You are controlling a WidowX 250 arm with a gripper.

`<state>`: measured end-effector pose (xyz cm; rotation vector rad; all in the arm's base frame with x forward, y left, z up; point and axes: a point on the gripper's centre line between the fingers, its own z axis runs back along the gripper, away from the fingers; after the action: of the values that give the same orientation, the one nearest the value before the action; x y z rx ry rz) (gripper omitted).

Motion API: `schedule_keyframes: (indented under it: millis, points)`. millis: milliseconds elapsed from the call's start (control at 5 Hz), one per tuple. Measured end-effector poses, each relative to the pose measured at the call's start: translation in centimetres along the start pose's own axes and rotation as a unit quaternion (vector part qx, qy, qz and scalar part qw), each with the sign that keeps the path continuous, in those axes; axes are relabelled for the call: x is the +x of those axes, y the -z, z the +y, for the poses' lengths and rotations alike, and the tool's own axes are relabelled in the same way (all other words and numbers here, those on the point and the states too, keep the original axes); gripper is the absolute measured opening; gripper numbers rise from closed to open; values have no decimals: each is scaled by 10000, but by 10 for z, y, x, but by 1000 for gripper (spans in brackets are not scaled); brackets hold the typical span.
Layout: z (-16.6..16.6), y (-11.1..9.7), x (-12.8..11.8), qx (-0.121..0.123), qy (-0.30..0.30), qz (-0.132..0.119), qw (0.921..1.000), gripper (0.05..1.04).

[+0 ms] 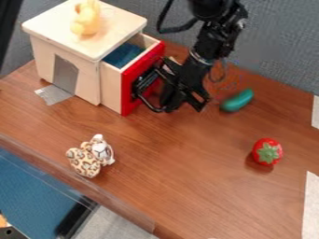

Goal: Cerrar la caja

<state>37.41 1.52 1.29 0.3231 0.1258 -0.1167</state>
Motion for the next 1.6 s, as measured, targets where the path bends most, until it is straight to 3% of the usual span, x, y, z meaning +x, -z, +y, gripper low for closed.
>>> schedule_keyframes:
  millis: [600, 800, 1000, 1200, 1400, 1600]
  points:
    - [42, 13, -14, 237, -286, 216, 9991, 153]
    - [47, 1, -15, 246, -339, 75, 9991, 143]
    - [46, 1, -17, 209, -348, 85, 9991, 169]
    - [45, -8, -17, 229, -107, -12, 9997, 394]
    - [28, -33, -12, 338, 201, -308, 9988, 695]
    - [17, -52, -11, 233, 309, -525, 9979, 963]
